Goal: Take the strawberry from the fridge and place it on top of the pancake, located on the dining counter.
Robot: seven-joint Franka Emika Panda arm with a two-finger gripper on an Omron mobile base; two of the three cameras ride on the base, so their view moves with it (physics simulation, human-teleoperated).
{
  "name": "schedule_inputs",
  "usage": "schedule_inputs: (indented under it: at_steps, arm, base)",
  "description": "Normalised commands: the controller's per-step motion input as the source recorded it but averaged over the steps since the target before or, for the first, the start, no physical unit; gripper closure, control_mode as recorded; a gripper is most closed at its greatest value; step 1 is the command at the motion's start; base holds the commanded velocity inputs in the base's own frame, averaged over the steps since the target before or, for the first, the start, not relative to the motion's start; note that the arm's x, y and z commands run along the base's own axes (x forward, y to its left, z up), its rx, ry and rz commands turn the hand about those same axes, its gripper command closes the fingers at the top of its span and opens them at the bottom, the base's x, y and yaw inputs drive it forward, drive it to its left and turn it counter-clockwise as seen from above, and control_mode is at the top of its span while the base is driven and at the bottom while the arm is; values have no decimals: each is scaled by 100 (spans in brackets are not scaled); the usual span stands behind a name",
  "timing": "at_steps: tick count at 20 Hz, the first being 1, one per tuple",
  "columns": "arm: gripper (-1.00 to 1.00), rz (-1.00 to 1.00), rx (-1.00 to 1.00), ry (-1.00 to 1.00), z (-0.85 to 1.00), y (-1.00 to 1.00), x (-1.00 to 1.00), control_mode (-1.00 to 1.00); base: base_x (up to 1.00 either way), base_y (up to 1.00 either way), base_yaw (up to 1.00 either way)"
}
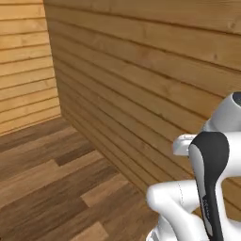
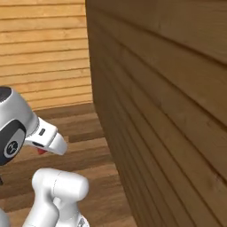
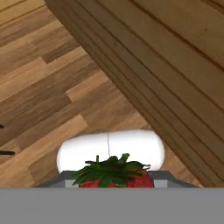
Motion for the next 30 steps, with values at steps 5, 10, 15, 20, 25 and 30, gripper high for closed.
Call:
schedule_inputs:
  at_steps: [5, 10, 15, 20, 25, 30]
  arm:
    - [100, 0, 0, 0, 0, 0, 0, 100]
    - [100, 0, 0, 0, 0, 0, 0, 100]
    - [100, 0, 0, 0, 0, 0, 0, 100]
    - [100, 0, 0, 0, 0, 0, 0, 100]
    - [100, 0, 0, 0, 0, 0, 0, 100]
    - [100, 0, 0, 0, 0, 0, 0, 100]
  base:
    - [41, 0, 97]
    - [46, -7, 97]
    - [72, -18, 90]
    - [100, -30, 77]
    - [100, -63, 61]
    - [94, -69, 60]
